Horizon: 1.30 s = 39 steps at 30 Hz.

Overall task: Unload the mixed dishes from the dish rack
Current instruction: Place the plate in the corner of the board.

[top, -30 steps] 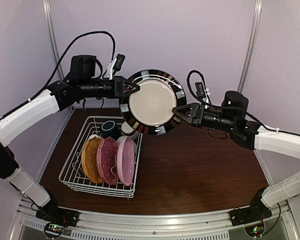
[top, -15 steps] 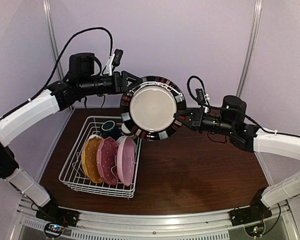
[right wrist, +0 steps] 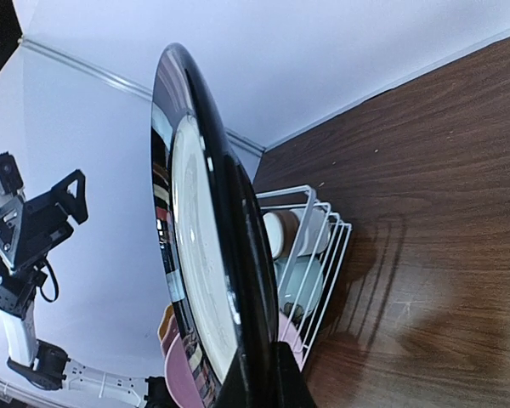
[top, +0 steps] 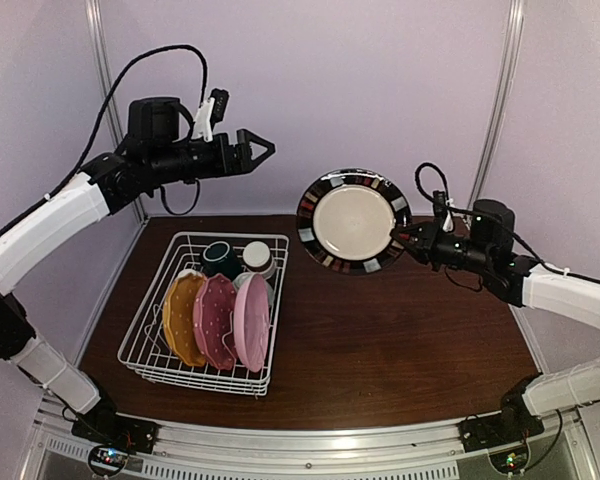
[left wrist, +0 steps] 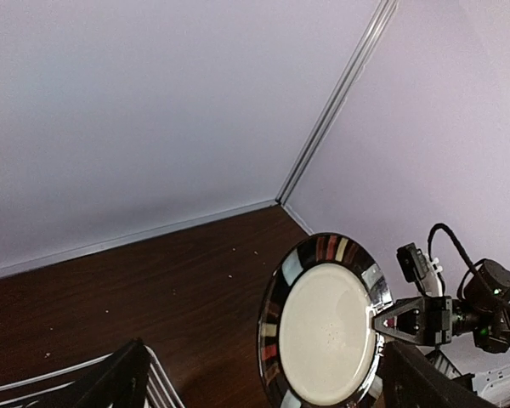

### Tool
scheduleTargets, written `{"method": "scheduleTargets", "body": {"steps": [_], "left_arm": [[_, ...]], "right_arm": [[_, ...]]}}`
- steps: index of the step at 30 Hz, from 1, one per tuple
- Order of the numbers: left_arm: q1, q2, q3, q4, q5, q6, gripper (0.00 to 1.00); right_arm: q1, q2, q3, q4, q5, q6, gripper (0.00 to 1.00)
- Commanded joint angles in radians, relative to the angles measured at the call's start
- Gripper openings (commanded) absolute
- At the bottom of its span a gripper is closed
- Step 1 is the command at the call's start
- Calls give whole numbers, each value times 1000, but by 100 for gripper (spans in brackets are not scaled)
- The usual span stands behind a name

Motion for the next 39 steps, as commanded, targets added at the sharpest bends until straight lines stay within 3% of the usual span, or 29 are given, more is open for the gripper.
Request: {"method": "scheduleTargets", "body": {"steps": [1, 13, 29, 39], "left_arm": [[26, -36, 31, -68, -86, 24, 97], [27, -88, -14, -168, -218, 66, 97], [28, -115, -62, -209, -284, 93, 97], [27, -110, -65, -226, -318, 118, 97]], "right_arm": [[-142, -50, -28, 148, -31, 50, 0], [-350, 198, -38, 314, -124, 93, 0], [-360, 660, 172, 541, -180, 203, 0], [-360, 795, 232, 551, -162, 204, 0]]}}
